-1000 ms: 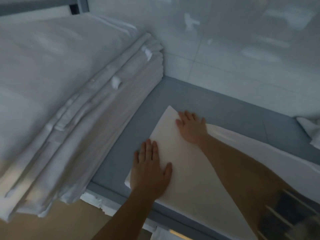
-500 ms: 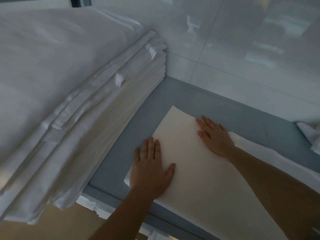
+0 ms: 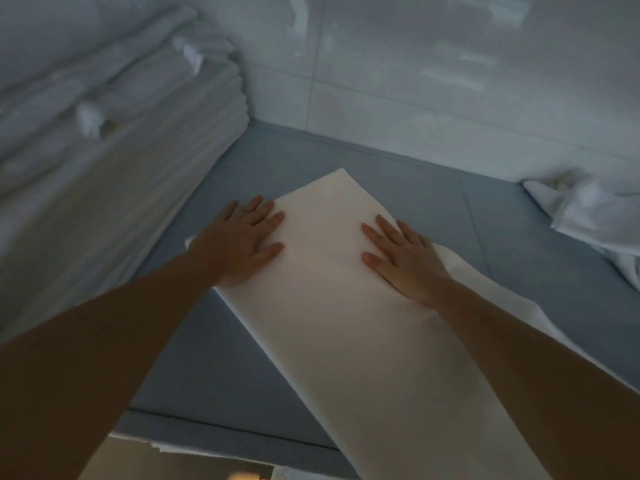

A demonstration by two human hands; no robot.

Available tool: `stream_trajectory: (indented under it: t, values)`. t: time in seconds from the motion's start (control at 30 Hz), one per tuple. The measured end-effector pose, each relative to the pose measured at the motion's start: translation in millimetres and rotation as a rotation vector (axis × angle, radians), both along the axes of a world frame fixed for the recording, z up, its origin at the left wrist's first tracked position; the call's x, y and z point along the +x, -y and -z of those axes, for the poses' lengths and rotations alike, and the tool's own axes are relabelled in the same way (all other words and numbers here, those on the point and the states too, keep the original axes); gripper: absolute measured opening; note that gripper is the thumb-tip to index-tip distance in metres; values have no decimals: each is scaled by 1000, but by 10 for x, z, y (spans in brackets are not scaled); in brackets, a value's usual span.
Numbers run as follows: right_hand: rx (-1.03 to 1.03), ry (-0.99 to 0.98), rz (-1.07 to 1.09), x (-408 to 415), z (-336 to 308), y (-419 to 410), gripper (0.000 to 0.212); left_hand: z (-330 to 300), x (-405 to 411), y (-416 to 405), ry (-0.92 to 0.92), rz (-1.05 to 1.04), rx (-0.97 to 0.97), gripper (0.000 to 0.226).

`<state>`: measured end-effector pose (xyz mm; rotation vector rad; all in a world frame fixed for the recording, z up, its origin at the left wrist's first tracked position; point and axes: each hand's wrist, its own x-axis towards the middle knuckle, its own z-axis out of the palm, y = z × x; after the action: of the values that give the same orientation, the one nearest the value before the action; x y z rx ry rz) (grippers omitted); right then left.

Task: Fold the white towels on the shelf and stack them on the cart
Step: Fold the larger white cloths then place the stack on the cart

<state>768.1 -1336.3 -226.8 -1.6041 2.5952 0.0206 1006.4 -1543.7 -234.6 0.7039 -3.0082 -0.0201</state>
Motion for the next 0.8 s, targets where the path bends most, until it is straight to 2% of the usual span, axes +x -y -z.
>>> stream_trajectory:
  t: [0.1, 0.17, 0.23, 0.3, 0.37, 0.47, 0.53, 0.63, 0.7, 0.8]
  values:
    - [-15, -14, 114, 50, 36, -190, 65, -108, -128, -4, -150, 74, -123, 59]
    - [-33, -33, 208, 118, 72, -322, 65, -177, -243, -34, -209, -17, -273, 45]
    - [-53, -31, 290, 204, 106, -445, 66, -256, -384, -174, -75, -173, -256, 37]
    - [-72, -15, 348, 288, 116, -525, 67, -217, -514, -375, -9, -356, -150, 34]
    - [-88, -15, 380, 344, 105, -575, 65, -38, -549, -560, -9, -460, -32, 53]
    - [-80, -7, 422, 453, 84, -637, 65, 176, -513, -727, -50, -452, 36, 87]
    - [-54, -15, 466, 555, 80, -687, 65, 193, -542, -686, -37, -417, 34, 94]
    - [24, 30, 521, 705, 31, -718, 64, 159, -629, -598, -10, -331, -1, 93]
    - [-5, 1, 391, 766, -20, -596, 57, 148, -685, -545, 0, -276, -23, 88]
    - [-136, 39, 64, 767, -63, -13, 53, 128, -781, -472, -31, -225, -51, 75]
